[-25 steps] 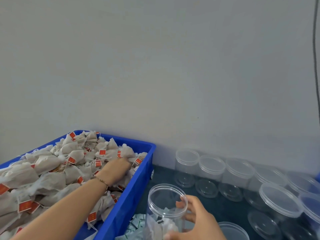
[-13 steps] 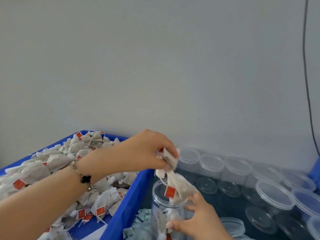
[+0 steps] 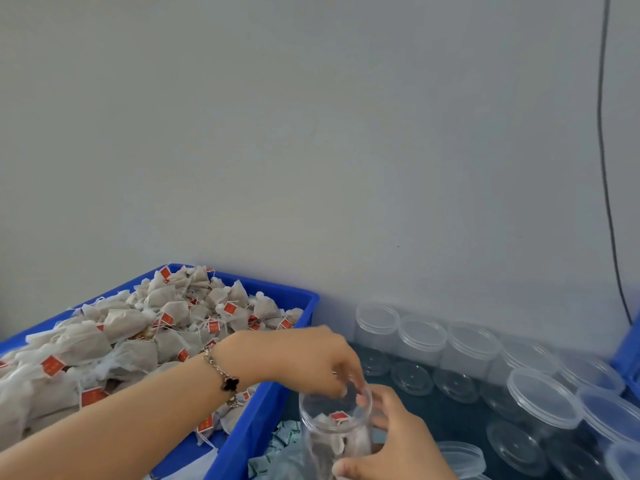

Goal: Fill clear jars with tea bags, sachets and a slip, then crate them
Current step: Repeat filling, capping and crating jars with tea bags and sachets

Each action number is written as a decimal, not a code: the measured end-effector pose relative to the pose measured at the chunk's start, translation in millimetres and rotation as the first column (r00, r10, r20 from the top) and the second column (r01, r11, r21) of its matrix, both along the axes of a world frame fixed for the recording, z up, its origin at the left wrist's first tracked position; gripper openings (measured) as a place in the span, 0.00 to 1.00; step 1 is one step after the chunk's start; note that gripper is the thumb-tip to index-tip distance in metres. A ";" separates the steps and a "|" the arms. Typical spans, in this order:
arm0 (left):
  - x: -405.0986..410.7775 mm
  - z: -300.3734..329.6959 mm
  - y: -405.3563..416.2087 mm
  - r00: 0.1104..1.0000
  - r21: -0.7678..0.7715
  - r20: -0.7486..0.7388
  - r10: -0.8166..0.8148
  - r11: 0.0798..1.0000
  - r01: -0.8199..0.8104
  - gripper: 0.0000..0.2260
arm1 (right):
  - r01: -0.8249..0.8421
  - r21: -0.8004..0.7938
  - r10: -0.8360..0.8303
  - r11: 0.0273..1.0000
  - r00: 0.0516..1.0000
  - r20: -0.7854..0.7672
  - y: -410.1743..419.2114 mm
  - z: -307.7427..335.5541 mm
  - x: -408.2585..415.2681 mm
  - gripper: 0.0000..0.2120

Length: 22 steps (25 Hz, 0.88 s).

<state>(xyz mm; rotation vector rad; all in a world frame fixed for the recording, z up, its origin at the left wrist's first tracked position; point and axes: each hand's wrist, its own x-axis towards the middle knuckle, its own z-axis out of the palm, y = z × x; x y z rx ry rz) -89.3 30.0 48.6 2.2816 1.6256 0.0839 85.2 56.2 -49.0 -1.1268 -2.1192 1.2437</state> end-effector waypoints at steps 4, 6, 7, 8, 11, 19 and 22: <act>-49.7 14.6 16.9 0.932 0.239 0.261 0.252 0.918 -0.316 0.10 | 0.018 -0.055 -0.018 0.998 1.000 0.000 -2.6 -2.0 2.2 0.41; -87.4 3.1 26.2 0.912 0.220 0.100 0.397 0.885 -0.410 0.10 | 0.014 -0.071 -0.014 0.997 1.000 -0.002 -2.7 -1.2 2.8 0.43; -103.8 -12.4 28.2 0.892 0.174 0.013 0.452 0.877 -0.448 0.10 | 0.004 -0.083 -0.004 0.997 1.000 0.002 -2.4 -1.3 2.8 0.43; -116.8 -32.8 27.5 0.873 0.124 -0.069 0.483 0.873 -0.472 0.11 | -0.004 -0.099 0.004 0.995 1.000 0.002 -2.1 -1.0 2.4 0.42; -139.2 -104.9 18.6 0.841 0.025 -0.214 0.497 0.863 -0.504 0.13 | 0.021 -0.169 -0.025 0.985 1.000 -0.019 5.0 1.7 -4.7 0.34; -142.4 -100.2 21.2 0.824 0.201 -0.177 0.538 0.840 -0.505 0.10 | 0.028 -0.102 -0.032 0.994 0.999 -0.043 -1.6 -8.9 -1.2 0.40; -137.2 -63.1 11.5 0.831 0.271 -0.016 0.556 0.802 -0.532 0.10 | 0.037 -0.067 -0.039 0.997 0.999 -0.038 -9.5 -9.8 2.7 0.44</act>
